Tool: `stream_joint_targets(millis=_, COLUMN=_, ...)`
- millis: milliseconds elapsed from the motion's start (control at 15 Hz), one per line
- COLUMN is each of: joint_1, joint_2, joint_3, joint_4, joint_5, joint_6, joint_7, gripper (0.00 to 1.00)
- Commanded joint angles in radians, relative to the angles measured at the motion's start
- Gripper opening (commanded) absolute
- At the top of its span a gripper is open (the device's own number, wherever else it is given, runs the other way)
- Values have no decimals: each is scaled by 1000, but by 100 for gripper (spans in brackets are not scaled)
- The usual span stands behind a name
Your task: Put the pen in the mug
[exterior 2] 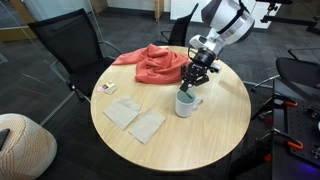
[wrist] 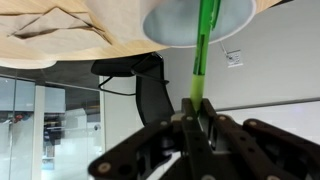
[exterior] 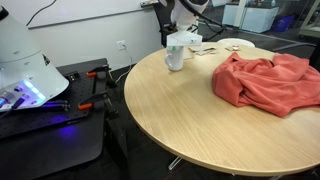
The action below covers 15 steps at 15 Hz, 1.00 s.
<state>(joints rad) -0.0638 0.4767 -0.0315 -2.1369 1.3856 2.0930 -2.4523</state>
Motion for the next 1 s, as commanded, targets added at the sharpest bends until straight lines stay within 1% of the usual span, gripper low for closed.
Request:
stream_joint_targets(millis=0, joint_1=14, joint_2=15, joint_3=-3, joint_4=12, joint_5=24, joint_6=43, joint_7=-25, gripper=38)
stream_joint_targets(millis=67, joint_1=14, joint_2=17, joint_3=-3, joint_4=12, joint_5=25, joint_6=49, joint_7=-27, gripper=43)
stream_joint_targets(millis=333, joint_1=12, joint_2=8, joint_3=-1, joint_4=1, joint_5=27, joint_6=58, joint_7=-30, gripper=73)
stream_joint_targets(millis=400, joint_1=12, joint_2=3, joint_3=-1, joint_4=-3, joint_5=29, joint_6=58, joint_7=-32, gripper=82)
stream_joint_targets(millis=600, joint_1=9, joint_2=-14, joint_3=-1, joint_4=-13, joint_5=31, joint_6=52, joint_7=-37, gripper=100)
stream_joint_targets(millis=933, joint_1=9, joint_2=-60, joint_3=0, joint_4=-29, joint_5=28, joint_6=45, joint_7=-41, gripper=100)
